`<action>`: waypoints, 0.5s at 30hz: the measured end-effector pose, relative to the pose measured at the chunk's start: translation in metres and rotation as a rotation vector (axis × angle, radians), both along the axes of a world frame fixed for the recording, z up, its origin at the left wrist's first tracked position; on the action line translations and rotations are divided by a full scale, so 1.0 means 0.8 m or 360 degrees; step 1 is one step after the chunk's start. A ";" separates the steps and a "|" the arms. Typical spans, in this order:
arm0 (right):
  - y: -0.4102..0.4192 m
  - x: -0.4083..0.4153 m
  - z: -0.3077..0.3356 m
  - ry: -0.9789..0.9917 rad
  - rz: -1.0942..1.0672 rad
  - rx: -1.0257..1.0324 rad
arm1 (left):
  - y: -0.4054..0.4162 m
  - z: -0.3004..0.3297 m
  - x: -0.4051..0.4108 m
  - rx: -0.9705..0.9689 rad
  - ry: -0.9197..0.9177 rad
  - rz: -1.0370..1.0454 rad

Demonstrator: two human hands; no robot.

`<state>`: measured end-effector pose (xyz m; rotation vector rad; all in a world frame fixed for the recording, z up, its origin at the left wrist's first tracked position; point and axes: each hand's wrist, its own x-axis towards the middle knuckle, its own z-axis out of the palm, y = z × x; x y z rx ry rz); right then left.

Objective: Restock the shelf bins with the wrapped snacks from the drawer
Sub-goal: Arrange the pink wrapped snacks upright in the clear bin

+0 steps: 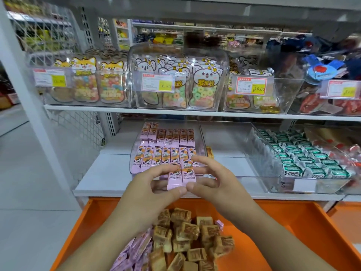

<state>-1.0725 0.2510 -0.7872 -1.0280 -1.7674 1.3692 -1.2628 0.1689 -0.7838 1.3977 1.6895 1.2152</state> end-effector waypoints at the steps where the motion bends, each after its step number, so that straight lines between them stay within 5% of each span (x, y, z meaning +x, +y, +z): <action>1: 0.000 -0.002 0.000 -0.0063 0.0001 0.0055 | 0.000 -0.001 -0.003 0.0001 0.0028 -0.0009; 9: 0.015 -0.017 -0.007 -0.0346 -0.0069 0.0344 | 0.009 0.000 -0.032 -0.0034 0.0283 -0.0258; 15: 0.061 -0.043 -0.011 -0.0467 -0.0056 0.0438 | 0.054 -0.002 -0.058 0.0072 0.0666 -0.0120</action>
